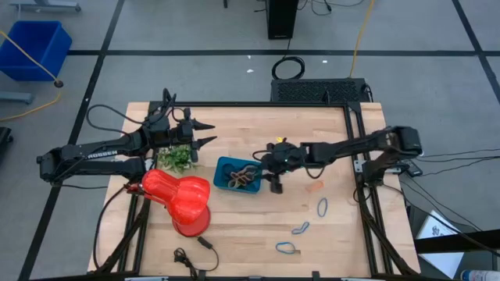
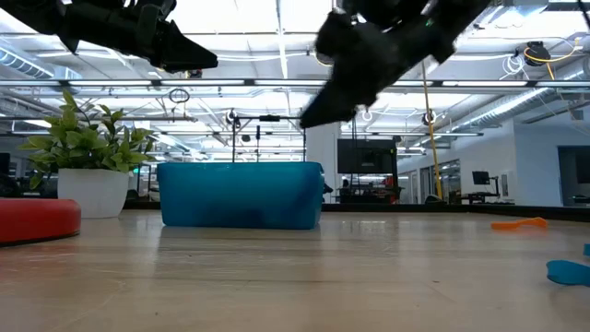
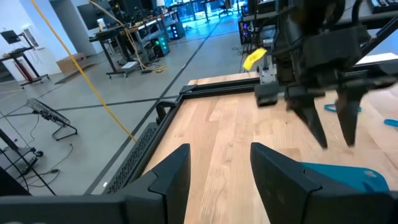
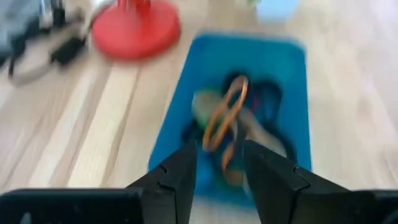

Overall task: Pick and place rubber bands into bin
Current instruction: Put the orange rubber band into the blue bin

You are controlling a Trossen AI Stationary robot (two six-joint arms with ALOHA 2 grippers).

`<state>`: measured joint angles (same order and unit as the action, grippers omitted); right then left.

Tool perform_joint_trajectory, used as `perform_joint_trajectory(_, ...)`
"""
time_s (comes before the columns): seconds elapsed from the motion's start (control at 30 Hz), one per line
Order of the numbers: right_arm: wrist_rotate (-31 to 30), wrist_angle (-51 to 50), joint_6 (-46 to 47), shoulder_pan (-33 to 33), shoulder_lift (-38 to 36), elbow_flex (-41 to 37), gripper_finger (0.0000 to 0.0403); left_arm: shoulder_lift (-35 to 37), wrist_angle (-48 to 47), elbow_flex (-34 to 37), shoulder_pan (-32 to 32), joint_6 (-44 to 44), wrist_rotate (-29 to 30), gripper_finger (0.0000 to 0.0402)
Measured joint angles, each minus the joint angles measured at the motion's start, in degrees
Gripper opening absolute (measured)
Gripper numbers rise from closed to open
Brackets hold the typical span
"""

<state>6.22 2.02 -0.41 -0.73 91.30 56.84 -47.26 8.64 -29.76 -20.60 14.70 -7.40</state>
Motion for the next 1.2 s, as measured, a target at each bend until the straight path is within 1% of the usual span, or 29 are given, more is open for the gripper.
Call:
perform_joint_trajectory(0.07,-0.37,-7.89,-0.43,0.66,-2.88,0.0,0.0125,0.02,-0.02,0.0,0.0,-0.14,0.0,0.0175)
perform_joint_trajectory(0.13,-1.81,-15.86,1.39,1.45,-5.4,0.0,0.0119,-0.01,-0.01,0.0,0.0,-0.16,0.0,0.0175)
perform_joint_trajectory(0.3,-7.78,-35.11,13.85,3.28,-9.38,-0.04,0.0105,0.01,-0.02,0.0,0.0,-0.16,0.0,0.0175)
perform_joint_trajectory(0.37,-8.81,-41.16,18.77,3.86,-10.25,-0.1,0.0101,0.02,-0.01,0.0,0.0,-0.16,0.0,0.0175)
perform_joint_trajectory(0.43,-9.4,-44.89,21.33,4.51,-10.85,-0.89,0.0097,0.0,0.02,0.0,0.0,-0.13,0.0,0.0175)
perform_joint_trajectory(0.53,-9.13,-45.57,21.99,5.42,-11.83,-3.95,0.0094,0.01,0.02,0.0,0.0,-0.13,0.0,0.0175)
perform_joint_trajectory(0.73,-9.0,-45.33,15.77,8.08,-12.1,-11.34,0.0093,0.01,0.02,0.0,0.0,-0.13,0.0,0.0175)
perform_joint_trajectory(0.93,-7.54,-44.38,14.28,10.03,-12.13,-15.43,0.0093,0.01,0.02,0.0,0.0,-0.13,0.0,0.0175)
perform_joint_trajectory(1.03,-7.58,-41.8,14.15,10.3,-12.13,-16.55,0.0093,0.0,0.04,0.0,0.0,-0.13,0.0,0.0175)
perform_joint_trajectory(1.2,-7.45,-34.2,13.12,10.23,-12.32,-19.94,0.0093,0.0,0.04,0.0,0.0,-0.12,0.0,0.0175)
